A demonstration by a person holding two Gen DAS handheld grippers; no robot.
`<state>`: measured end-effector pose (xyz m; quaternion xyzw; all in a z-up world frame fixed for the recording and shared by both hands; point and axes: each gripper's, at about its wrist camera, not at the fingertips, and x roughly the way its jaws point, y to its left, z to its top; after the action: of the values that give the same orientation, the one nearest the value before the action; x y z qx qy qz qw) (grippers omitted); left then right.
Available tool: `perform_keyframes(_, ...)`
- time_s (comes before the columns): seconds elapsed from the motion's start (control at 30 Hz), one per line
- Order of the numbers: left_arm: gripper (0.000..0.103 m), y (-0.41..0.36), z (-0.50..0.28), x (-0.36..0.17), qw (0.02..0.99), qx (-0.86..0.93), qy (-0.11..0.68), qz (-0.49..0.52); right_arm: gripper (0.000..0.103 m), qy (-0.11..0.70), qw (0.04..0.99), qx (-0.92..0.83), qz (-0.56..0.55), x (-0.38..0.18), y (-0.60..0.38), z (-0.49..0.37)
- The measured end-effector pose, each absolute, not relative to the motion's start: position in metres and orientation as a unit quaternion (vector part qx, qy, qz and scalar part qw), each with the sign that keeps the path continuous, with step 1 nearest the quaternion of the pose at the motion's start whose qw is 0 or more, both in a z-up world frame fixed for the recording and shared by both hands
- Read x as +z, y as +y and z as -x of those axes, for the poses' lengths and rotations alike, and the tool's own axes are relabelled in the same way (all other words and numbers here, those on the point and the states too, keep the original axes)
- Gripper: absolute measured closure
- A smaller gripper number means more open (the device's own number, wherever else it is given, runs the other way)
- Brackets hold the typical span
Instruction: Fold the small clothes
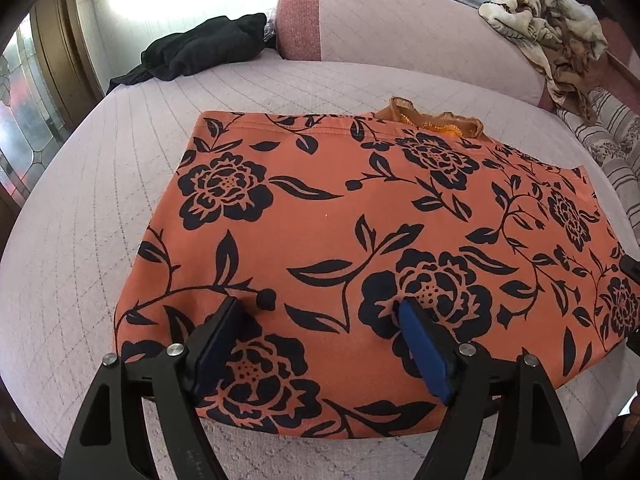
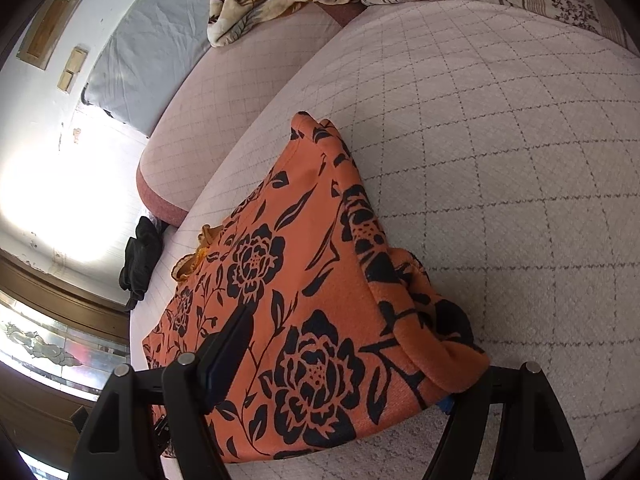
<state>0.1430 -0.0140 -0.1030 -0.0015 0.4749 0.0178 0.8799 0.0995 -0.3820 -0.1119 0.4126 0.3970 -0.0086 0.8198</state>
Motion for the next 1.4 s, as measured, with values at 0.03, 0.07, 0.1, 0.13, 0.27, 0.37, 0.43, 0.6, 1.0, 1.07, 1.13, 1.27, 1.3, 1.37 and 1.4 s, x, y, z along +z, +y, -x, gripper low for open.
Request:
perform_keyframes(0.03,0.022,-0.012,-0.143,-0.101,0.881,0.017,0.474,0.005,0.024,0.398,0.820,-0.010,-0.411,-0.112,-0.381,-0.100)
perform_keyframes(0.07,0.022,-0.008,-0.140,-0.098,0.882,0.018,0.471,0.009,0.024,0.399,0.821,-0.011,-0.409,-0.111,-0.381,-0.101)
perform_keyframes(0.1,0.022,-0.005,-0.138,-0.095,0.883,0.019,0.468,0.014,0.024,0.400,0.821,-0.012,-0.407,-0.111,-0.380,-0.101)
perform_keyframes(0.13,0.022,-0.001,-0.138,-0.091,0.885,0.020,0.464,0.018,0.024,0.401,0.821,-0.012,-0.407,-0.112,-0.380,-0.102)
perform_keyframes(0.27,0.022,0.012,-0.133,-0.084,0.901,0.034,0.432,0.018,0.024,0.401,0.819,-0.014,-0.410,-0.114,-0.381,-0.103)
perform_keyframes(0.37,0.021,0.014,-0.150,-0.116,0.872,0.033,0.488,-0.008,0.024,0.405,0.823,-0.021,-0.398,-0.112,-0.378,-0.105)
perform_keyframes(0.43,0.017,0.011,-0.144,-0.116,0.888,0.030,0.459,-0.030,0.027,0.412,0.826,-0.026,-0.385,-0.111,-0.375,-0.107)
perform_keyframes(0.6,0.018,0.035,-0.136,-0.092,0.885,0.001,0.466,0.028,0.080,0.436,0.839,-0.034,-0.324,-0.092,-0.366,-0.123)
perform_keyframes(1.0,0.018,0.214,-0.068,-0.049,0.887,0.174,0.357,0.234,0.088,0.320,0.936,0.145,-0.037,0.055,-0.102,-0.125)
perform_keyframes(1.07,0.018,0.233,-0.072,-0.062,0.868,0.189,0.376,0.261,0.088,0.342,0.921,0.185,-0.008,0.030,-0.048,-0.129)
perform_keyframes(1.13,0.018,0.241,-0.073,-0.070,0.860,0.190,0.387,0.274,0.088,0.393,0.896,0.206,0.019,-0.018,-0.006,-0.141)
perform_keyframes(1.27,0.018,0.244,-0.066,-0.069,0.868,0.192,0.371,0.270,0.085,0.449,0.867,0.212,-0.045,-0.071,-0.013,-0.127)
perform_keyframes(1.3,0.018,0.244,-0.062,-0.069,0.868,0.189,0.372,0.270,0.075,0.447,0.871,0.200,-0.037,-0.069,-0.022,-0.118)
perform_keyframes(1.37,0.018,0.241,-0.065,-0.071,0.866,0.181,0.380,0.272,0.036,0.433,0.884,0.174,-0.040,-0.057,-0.051,-0.102)
perform_keyframes(1.4,0.018,0.237,-0.069,-0.072,0.865,0.176,0.382,0.272,0.022,0.415,0.896,0.154,-0.048,-0.048,-0.070,-0.094)
